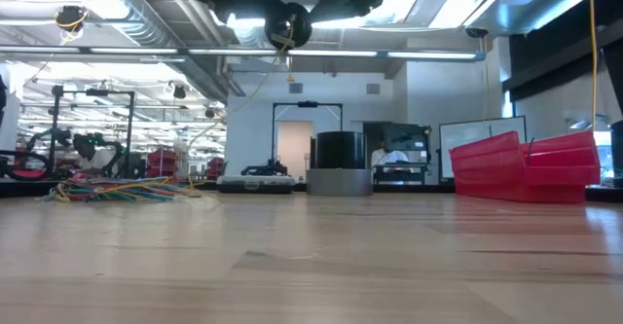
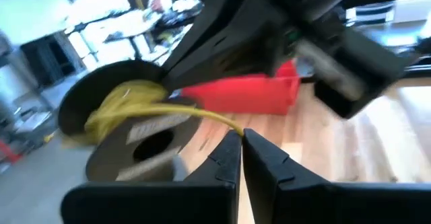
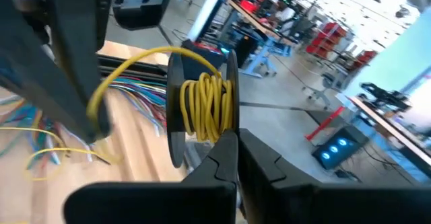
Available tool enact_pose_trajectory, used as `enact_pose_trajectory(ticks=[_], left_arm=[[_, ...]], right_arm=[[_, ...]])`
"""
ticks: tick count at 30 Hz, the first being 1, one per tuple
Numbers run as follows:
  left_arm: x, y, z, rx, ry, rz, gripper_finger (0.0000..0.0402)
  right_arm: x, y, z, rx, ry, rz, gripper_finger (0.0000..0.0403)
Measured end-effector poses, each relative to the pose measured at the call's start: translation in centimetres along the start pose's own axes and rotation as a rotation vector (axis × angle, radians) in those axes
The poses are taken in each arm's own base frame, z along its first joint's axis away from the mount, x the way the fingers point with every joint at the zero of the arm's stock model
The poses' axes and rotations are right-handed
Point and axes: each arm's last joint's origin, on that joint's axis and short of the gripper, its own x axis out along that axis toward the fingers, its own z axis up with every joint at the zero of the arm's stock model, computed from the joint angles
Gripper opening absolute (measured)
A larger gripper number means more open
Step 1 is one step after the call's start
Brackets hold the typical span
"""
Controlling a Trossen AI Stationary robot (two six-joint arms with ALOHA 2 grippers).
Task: Coil cords
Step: Uncoil the yellow wire from the spool
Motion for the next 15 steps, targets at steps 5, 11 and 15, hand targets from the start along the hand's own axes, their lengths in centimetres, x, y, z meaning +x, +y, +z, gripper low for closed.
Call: enact_pose_trajectory(ticks=[5, 11, 15], left_arm=[[-0.8, -1.1, 0.4, 0.057, -0.022, -0.044, 0.0005], [-2.5, -1.3, 1.5, 0.093, -0.037, 0.021, 0.0003], [-3.9, -1.1, 2.0, 0.124, -0.031, 0.052, 0.0002]], right_arm=[[0.0, 0.1, 0.0, -0.011, -0.005, 0.037, 0.0005], [0.0, 0.2, -0.2, -0.056, 0.013, 0.035, 0.0005], [-0.1, 0.3, -0.4, -0.09, 0.027, 0.044, 0.0005]])
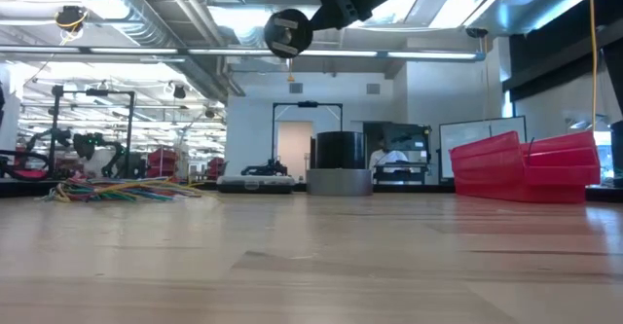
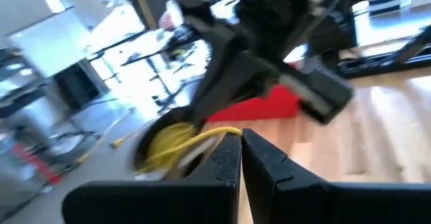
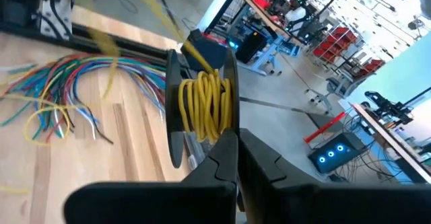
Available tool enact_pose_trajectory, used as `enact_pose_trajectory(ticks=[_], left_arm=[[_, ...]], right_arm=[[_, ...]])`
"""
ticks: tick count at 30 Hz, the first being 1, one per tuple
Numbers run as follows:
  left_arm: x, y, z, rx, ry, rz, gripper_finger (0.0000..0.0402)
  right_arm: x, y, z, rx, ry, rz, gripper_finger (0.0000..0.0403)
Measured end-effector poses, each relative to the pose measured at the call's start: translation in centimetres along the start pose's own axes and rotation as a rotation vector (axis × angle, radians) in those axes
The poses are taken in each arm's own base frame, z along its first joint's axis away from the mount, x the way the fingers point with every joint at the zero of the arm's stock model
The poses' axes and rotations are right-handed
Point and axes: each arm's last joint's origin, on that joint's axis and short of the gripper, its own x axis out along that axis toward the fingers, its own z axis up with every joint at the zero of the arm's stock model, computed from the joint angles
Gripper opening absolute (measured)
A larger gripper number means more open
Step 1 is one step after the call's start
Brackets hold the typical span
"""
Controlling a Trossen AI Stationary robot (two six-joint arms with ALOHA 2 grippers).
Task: Coil cords
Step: Uncoil the yellow wire from the spool
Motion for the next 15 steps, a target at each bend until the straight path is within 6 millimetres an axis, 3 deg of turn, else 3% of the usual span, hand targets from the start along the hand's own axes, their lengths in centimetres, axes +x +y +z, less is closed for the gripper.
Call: enact_pose_trajectory(ticks=[9, 15], left_arm=[[-3.6, 3.3, -2.0, 0.053, 0.257, 0.258, 0.0001], [-3.7, 4.6, -4.0, 0.048, 0.378, 0.319, 0.0002]], right_arm=[[0.0, 0.0, 0.0, -0.019, -0.001, -0.002, 0.0005], [-0.3, 0.1, 0.9, 0.042, -0.08, 0.009, 0.0005]])
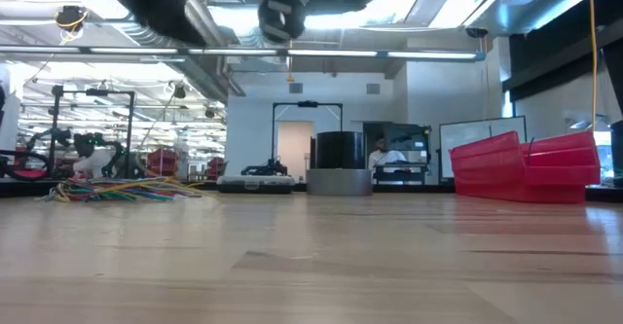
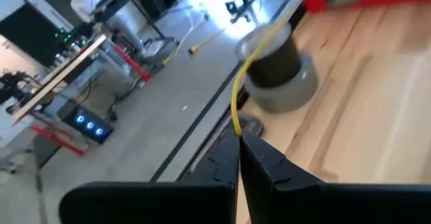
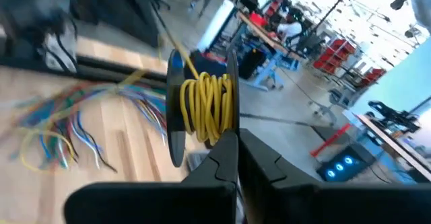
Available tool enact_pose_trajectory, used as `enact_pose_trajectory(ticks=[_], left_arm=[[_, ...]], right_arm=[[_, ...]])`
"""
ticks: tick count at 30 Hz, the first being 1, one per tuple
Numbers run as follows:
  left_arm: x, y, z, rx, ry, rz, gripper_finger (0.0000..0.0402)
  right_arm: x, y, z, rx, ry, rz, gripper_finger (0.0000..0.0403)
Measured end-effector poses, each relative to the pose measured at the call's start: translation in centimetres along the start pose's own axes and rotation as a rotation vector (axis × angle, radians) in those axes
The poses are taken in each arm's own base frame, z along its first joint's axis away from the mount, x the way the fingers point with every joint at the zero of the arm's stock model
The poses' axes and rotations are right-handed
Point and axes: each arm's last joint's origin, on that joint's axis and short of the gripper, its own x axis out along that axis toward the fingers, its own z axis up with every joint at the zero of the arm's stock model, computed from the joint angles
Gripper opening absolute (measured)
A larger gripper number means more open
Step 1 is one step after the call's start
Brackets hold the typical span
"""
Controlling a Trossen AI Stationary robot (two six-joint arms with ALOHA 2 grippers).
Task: Coil cords
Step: Uncoil the yellow wire from the spool
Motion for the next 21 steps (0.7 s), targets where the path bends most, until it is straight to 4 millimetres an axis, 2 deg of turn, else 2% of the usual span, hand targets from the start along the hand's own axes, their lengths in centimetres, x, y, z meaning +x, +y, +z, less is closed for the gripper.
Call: enact_pose_trajectory(ticks=[5, 10, 17, 21], left_arm=[[1.7, -0.9, -1.2, 0.099, 0.056, -0.137, 0.0003], [3.4, -2.4, -1.3, 0.107, 0.036, -0.316, 0.0003], [5.4, -5.9, -0.5, 0.09, -0.066, -0.616, 0.0007], [6.5, -7.3, -0.8, 0.078, -0.048, -0.64, 0.0031]], right_arm=[[-0.7, 0.5, 1.3, 0.052, -0.101, -0.004, 0.0005], [-1.5, 1.0, 2.3, 0.073, -0.164, -0.022, 0.0005], [-1.5, 1.0, 2.3, 0.059, -0.136, -0.058, 0.0005], [-1.5, 1.0, 2.2, 0.05, -0.129, -0.057, 0.0005]])
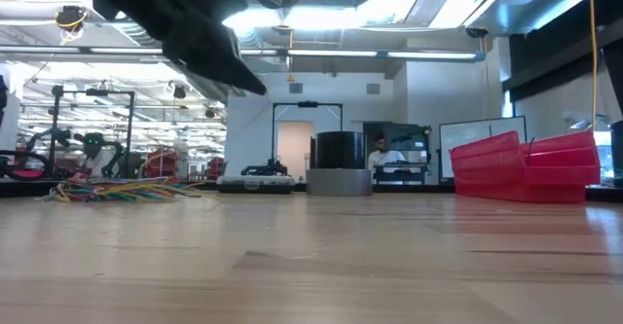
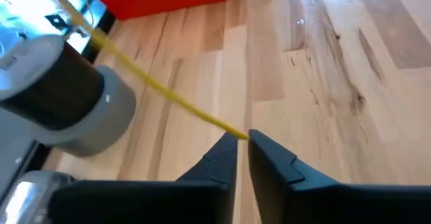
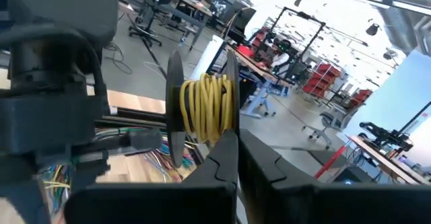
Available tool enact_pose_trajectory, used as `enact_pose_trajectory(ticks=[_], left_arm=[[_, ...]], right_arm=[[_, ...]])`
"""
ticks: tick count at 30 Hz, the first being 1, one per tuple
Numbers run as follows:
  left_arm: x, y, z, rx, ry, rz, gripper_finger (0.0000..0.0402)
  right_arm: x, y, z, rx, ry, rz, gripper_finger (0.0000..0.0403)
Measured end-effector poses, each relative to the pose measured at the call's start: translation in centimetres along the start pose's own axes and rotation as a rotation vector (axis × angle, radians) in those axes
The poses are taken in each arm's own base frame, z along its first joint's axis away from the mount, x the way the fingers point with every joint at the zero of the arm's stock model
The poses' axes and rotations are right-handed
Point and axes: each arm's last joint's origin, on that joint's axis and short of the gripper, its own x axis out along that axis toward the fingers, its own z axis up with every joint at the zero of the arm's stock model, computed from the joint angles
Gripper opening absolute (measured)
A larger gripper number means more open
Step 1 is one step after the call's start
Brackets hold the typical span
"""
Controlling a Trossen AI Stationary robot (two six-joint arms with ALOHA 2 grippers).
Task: Coil cords
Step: Uncoil the yellow wire from the spool
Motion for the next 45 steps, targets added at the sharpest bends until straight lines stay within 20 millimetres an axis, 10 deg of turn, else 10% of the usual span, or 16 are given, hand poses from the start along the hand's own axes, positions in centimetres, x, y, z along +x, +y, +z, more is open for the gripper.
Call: enact_pose_trajectory(ticks=[12, 27, 45], left_arm=[[-1.2, 0.1, 1.0, -0.019, 0.012, -0.015, 0.0165], [-6.3, 1.4, 2.1, -0.1, -0.084, -0.003, 0.018], [-1.0, 0.6, 2.5, 0.045, -0.098, 0.124, 0.018]], right_arm=[[0.0, 0.0, -0.2, -0.012, 0.027, -0.016, 0.0005], [0.0, 0.1, -0.4, -0.028, 0.055, -0.029, 0.0005], [0.0, 0.0, -0.4, -0.039, 0.056, -0.033, 0.0005]])
